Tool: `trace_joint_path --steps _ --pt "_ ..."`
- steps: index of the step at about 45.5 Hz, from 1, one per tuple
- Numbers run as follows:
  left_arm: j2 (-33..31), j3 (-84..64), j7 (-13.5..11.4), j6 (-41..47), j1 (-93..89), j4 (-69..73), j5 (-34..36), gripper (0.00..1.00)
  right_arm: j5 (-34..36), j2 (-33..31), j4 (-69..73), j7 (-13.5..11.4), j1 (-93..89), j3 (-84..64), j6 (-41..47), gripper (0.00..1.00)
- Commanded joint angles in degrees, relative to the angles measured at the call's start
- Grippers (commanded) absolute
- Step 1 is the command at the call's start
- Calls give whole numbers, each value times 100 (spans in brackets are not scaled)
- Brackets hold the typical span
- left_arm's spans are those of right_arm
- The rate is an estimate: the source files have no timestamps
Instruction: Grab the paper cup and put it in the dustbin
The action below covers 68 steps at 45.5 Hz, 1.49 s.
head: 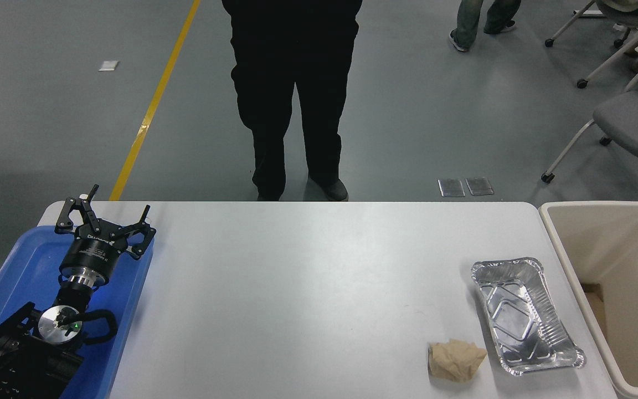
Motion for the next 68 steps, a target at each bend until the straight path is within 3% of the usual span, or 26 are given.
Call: trace_joint_path --steps 1,3,5,11,25,45,50,68 --pt "0 -6 0 0 -2 1 1 99 -3 67 -224 6 -164 36 -72 12" --pt "-8 3 0 0 -2 1 1 99 -3 67 -295 6 -155 62 -256 39" --pt "0 -6 0 0 -2 1 1 99 -3 76 -313 6 -164 71 -510 57" --pt "0 -6 9 0 -2 1 1 99 15 76 -225 14 -216 71 -960 70" --pt "-8 -6 0 0 -2 1 1 99 15 -47 267 6 64 71 -960 78" --pt "0 3 0 0 -2 1 1 99 -170 -1532 3755 -3 2594 -587 -934 80" --pt "0 3 0 0 -2 1 1 99 -170 -1497 4581 6 3640 -1518 -872 99" --pt "0 12 9 0 -11 1 1 99 -161 -909 7007 6 6392 -3260 -267 100"
